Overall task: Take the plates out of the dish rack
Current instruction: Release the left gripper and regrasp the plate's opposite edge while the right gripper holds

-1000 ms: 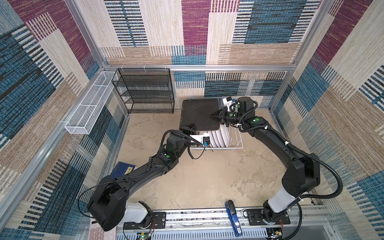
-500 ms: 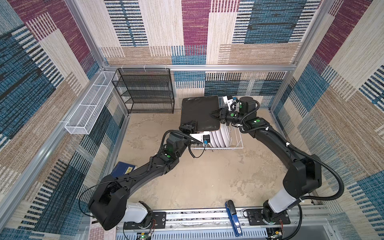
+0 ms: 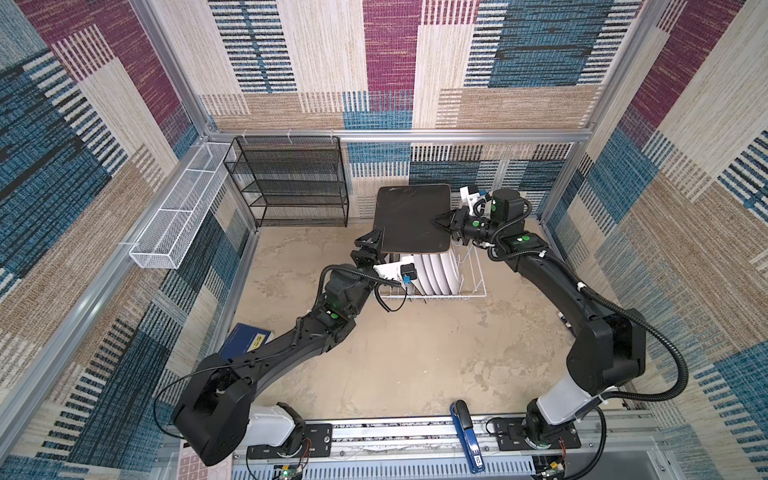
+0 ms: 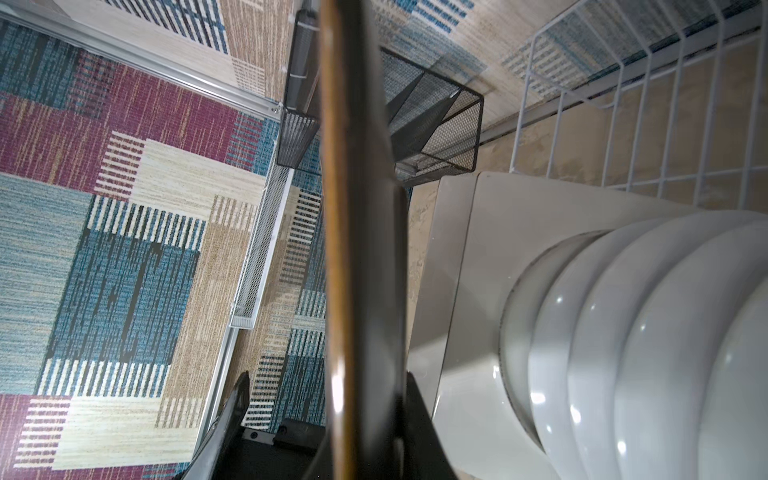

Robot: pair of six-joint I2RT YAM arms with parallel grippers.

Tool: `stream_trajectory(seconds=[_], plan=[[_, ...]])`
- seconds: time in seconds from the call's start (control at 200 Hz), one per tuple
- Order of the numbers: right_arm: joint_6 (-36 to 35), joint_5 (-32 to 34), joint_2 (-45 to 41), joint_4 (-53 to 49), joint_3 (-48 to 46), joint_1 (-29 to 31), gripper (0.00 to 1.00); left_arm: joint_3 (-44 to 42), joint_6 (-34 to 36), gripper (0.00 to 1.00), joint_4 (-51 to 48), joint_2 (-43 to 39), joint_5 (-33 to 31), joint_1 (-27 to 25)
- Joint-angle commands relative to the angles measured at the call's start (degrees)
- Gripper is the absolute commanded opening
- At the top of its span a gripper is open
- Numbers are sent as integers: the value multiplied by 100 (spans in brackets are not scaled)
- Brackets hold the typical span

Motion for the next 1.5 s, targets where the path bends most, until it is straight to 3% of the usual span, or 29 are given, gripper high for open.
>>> stream_trajectory(seconds=[0.0,0.19,0.351,0.476,0.696,0.932,1.217,1.437,1.492], plan=[[112,204,-108,965,69,-106,0,-57,-446,85,339,-219,-89,6],[-41,379,-183,1040,44,-269,0,64,-1837,87,-544,-872,54,16],[-361,547,-348,986,-75,-272,0,984,-3911,87,-2781,-1273,435,207],[-519,557,-482,1001,-251,-273,0,1928,-5252,89,-4111,-1162,669,419],[-522,186,-625,1381,-623,-273,0,3435,-6832,89,-5871,-484,1401,893],[-634,1,-801,1600,-841,-270,0,4107,-8392,89,-6308,-9,3115,1679],[-579,-482,-761,1977,-891,-270,0,4301,-9474,89,-6329,586,4113,2312],[-462,-843,-622,2114,-880,-273,0,4029,-9986,89,-5616,1046,4598,2363],[-425,-923,-592,2183,-877,-268,0,4027,-10159,88,-5405,1199,5032,2363]])
